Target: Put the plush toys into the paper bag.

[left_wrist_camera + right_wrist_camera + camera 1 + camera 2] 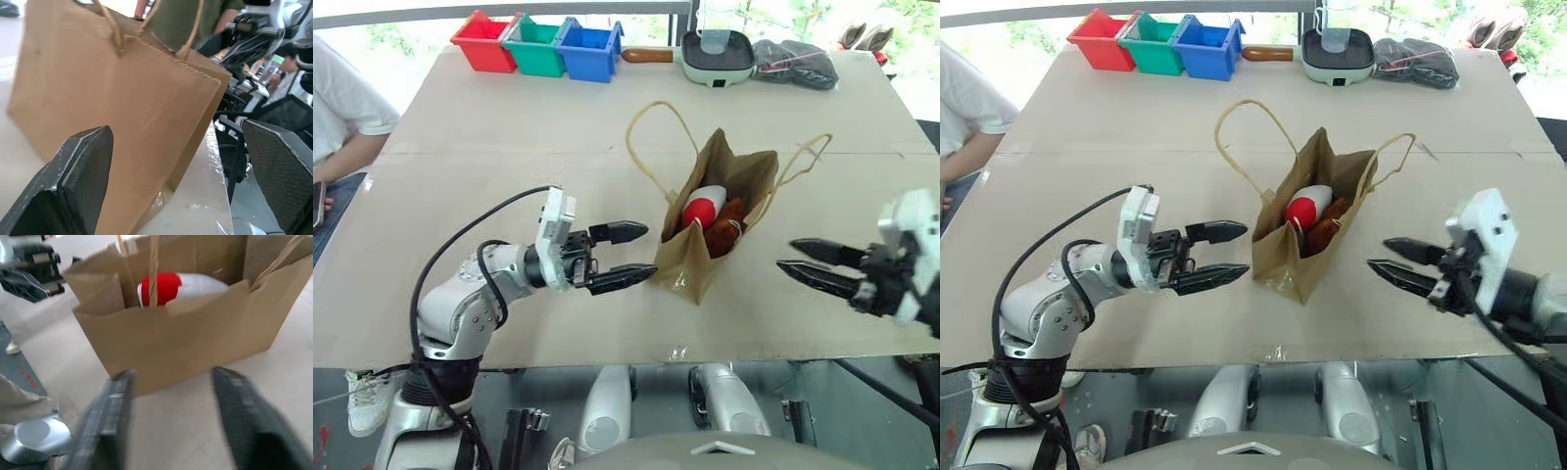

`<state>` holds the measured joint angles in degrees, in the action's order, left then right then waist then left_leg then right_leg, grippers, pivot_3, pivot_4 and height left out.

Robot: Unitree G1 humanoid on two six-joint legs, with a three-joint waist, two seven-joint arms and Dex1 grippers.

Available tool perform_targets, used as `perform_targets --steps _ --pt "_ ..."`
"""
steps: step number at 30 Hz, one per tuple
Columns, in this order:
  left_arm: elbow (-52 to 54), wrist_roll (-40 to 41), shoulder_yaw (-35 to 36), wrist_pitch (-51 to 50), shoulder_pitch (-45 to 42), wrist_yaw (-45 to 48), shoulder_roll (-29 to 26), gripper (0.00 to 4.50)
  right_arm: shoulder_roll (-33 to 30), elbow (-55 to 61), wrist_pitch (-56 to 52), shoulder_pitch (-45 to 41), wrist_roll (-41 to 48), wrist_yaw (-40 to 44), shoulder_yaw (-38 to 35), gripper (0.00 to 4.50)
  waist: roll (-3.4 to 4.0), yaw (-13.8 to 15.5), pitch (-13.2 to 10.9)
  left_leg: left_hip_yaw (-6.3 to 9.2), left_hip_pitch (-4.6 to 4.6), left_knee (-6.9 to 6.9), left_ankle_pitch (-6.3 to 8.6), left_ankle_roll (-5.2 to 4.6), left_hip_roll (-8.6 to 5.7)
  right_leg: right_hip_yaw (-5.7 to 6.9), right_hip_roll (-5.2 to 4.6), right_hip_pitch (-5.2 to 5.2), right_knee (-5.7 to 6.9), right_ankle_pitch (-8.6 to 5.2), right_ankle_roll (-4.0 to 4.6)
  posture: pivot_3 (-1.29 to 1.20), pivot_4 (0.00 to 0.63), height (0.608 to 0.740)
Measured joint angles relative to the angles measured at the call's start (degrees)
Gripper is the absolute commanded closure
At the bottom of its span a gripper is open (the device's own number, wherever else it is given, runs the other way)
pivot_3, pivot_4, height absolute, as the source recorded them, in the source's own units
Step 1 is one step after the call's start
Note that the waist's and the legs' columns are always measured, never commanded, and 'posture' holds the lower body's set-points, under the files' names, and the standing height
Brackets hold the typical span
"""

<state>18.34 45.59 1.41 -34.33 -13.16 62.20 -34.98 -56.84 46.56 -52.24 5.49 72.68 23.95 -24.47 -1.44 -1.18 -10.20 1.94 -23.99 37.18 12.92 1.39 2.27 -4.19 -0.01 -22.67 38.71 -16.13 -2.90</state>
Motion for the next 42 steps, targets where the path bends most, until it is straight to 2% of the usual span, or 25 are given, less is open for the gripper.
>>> perform_targets --steps 1,3,8,12,18,21,22,23,25,28,29,30,33,34,36,37,38,40,42 --pt "0.2 -0.8 -0.5 0.3 0.1 -0.2 0.5 0.00 2.0 0.1 0.9 -2.0 -4.6 -0.3 6.5 4.46 0.02 0.0 0.0 -0.02 0.03 -0.01 0.00 0.00 -0.01 -0.04 0.00 0.00 0.04 0.00 0.00 0.00 0.150 0.740" --pt "0.3 -1.7 -0.9 0.9 0.3 -0.5 0.7 0.00 4.5 -0.5 1.7 -4.4 -8.8 -0.6 12.3 4.46 0.03 -0.1 0.0 -0.05 0.07 -0.04 0.00 0.00 -0.02 -0.08 0.00 0.00 0.06 0.00 0.02 0.00 0.150 0.740" --pt "0.4 -5.2 -2.5 3.0 -0.7 -4.4 4.3 0.00 19.3 -8.7 7.7 -14.9 -22.6 -0.6 29.1 4.46 -0.02 0.0 0.0 0.00 0.03 0.00 0.00 0.00 -0.01 -0.06 0.03 -0.02 0.09 0.10 0.17 0.00 0.150 0.740" --pt "-0.1 -8.3 -3.6 3.8 -3.0 -8.2 6.5 0.00 25.5 -14.9 11.2 -19.4 -29.5 1.0 34.6 4.46 -0.01 0.3 0.0 0.01 0.00 0.02 0.00 0.00 -0.04 -0.04 0.00 -0.02 0.10 0.11 0.18 0.00 0.150 0.740" --pt "-0.8 -11.4 -4.2 4.5 -4.0 -11.9 8.4 0.00 32.1 -22.9 15.9 -22.7 -36.7 4.0 38.3 4.46 0.00 0.2 0.0 0.04 0.02 0.00 0.00 0.00 -0.03 -0.01 0.00 -0.03 0.16 0.11 0.19 0.00 0.150 0.740" --pt "-1.4 -13.1 -4.3 4.8 -4.2 -13.8 9.0 0.77 33.9 -23.7 16.9 -22.8 -38.6 5.0 38.8 4.50 0.00 0.2 0.0 0.03 0.02 0.01 0.00 0.00 -0.03 -0.01 -0.01 -0.03 0.16 0.12 0.19 0.00 0.150 0.740" --pt "-1.8 -13.8 -4.4 4.8 -4.3 -14.2 9.2 1.30 34.2 -23.7 17.0 -22.8 -38.8 5.3 38.8 4.50 0.00 0.2 0.0 0.04 0.02 0.01 0.00 0.00 -0.04 -0.01 -0.01 -0.03 0.16 0.12 0.19 0.00 0.150 0.740" --pt "-2.3 -14.7 -4.6 4.9 -4.4 -15.0 9.5 1.56 34.1 -23.5 17.3 -22.6 -38.8 6.0 38.7 4.50 0.00 0.2 0.0 0.04 0.02 0.01 0.00 0.00 -0.04 -0.01 -0.02 -0.02 0.16 0.12 0.19 0.00 0.150 0.740" --pt "-3.4 -15.8 -4.7 5.3 -4.6 -16.3 10.2 2.58 33.8 -22.4 17.3 -21.8 -39.0 6.5 38.4 4.50 0.00 0.3 0.0 0.04 0.02 0.01 0.00 0.00 -0.04 0.00 -0.02 -0.02 0.17 0.12 0.19 0.00 0.150 0.740" --pt "-5.3 -17.2 -4.7 6.3 -5.3 -17.3 10.8 3.69 32.2 -19.2 17.3 -19.5 -39.1 6.9 37.1 4.50 0.00 0.4 0.0 0.07 0.01 0.01 0.00 0.00 -0.05 0.03 -0.03 -0.01 0.17 0.12 0.19 0.00 0.150 0.740" --pt "-5.9 -17.4 -4.6 6.6 -5.5 -17.5 10.8 4.24 31.8 -18.2 17.3 -18.8 -39.1 7.0 36.6 3.96 -0.01 0.4 0.0 0.07 0.01 0.02 0.00 0.00 -0.05 0.03 -0.03 -0.01 0.17 0.12 0.19 0.00 0.150 0.740" --pt "-7.2 -17.5 -4.7 7.3 -6.6 -17.1 11.0 4.50 30.6 -15.6 17.3 -16.6 -38.6 7.0 34.7 3.64 0.00 0.5 0.0 0.09 -0.02 0.02 0.00 0.00 -0.08 0.05 -0.05 -0.01 0.17 0.12 0.19 0.00 0.150 0.740" --pt "-11.5 -17.9 -4.4 10.6 -8.8 -12.4 9.1 4.50 25.7 -9.4 17.3 -10.3 -37.8 7.4 28.9 2.22 -0.01 0.4 0.0 0.09 -0.02 0.02 0.00 0.00 -0.09 0.06 -0.05 -0.01 0.16 0.12 0.19 0.00 0.150 0.740" --pt "-13.1 -18.0 -4.1 11.6 -9.6 -10.9 8.3 4.50 24.7 -8.1 17.3 -9.0 -37.7 7.5 27.6 1.88 -0.01 0.4 0.0 0.09 0.00 0.02 0.00 0.00 -0.08 0.07 -0.03 -0.01 0.17 0.12 0.19 0.00 0.150 0.740" --pt "-24.5 -18.3 -3.0 17.8 -16.5 -0.4 4.6 4.50 20.7 -2.6 17.4 -2.1 -36.1 8.8 20.4 0.96 0.00 0.4 0.0 0.12 0.02 0.02 0.00 0.00 -0.05 0.11 0.04 0.00 0.20 0.11 0.19 0.00 0.150 0.740" --pt "-26.8 -18.3 -2.0 19.2 -17.8 1.8 3.5 4.50 20.0 -1.9 17.4 -1.1 -35.9 9.2 19.0 0.60 0.00 0.1 0.0 0.10 0.03 0.02 0.00 0.01 -0.04 0.08 0.05 0.00 0.18 0.11 0.19 0.00 0.150 0.740" --pt "-31.0 -18.5 -2.1 21.8 -20.7 5.6 2.9 4.50 19.5 -0.9 17.6 0.8 -35.4 9.6 16.9 0.60 0.01 0.1 0.0 0.06 0.04 0.02 0.00 0.01 -0.04 0.06 0.04 0.01 0.18 0.11 0.19 0.00 0.150 0.740" --pt "-46.2 -20.2 -2.5 29.1 -30.6 17.9 0.9 4.50 17.3 0.9 18.0 5.7 -34.7 11.2 11.6 0.60 -0.02 0.4 0.0 0.07 0.00 0.06 0.00 0.00 -0.08 0.09 0.04 0.02 0.15 0.10 0.18 0.00 0.150 0.740" --pt "-54.4 -21.8 -2.6 33.8 -35.6 23.4 0.4 4.50 16.9 1.4 18.6 7.5 -34.4 11.8 8.6 0.60 -0.02 0.4 0.0 0.03 0.00 0.07 0.00 -0.01 -0.11 0.05 0.01 0.04 0.13 0.10 0.18 0.00 0.150 0.740"
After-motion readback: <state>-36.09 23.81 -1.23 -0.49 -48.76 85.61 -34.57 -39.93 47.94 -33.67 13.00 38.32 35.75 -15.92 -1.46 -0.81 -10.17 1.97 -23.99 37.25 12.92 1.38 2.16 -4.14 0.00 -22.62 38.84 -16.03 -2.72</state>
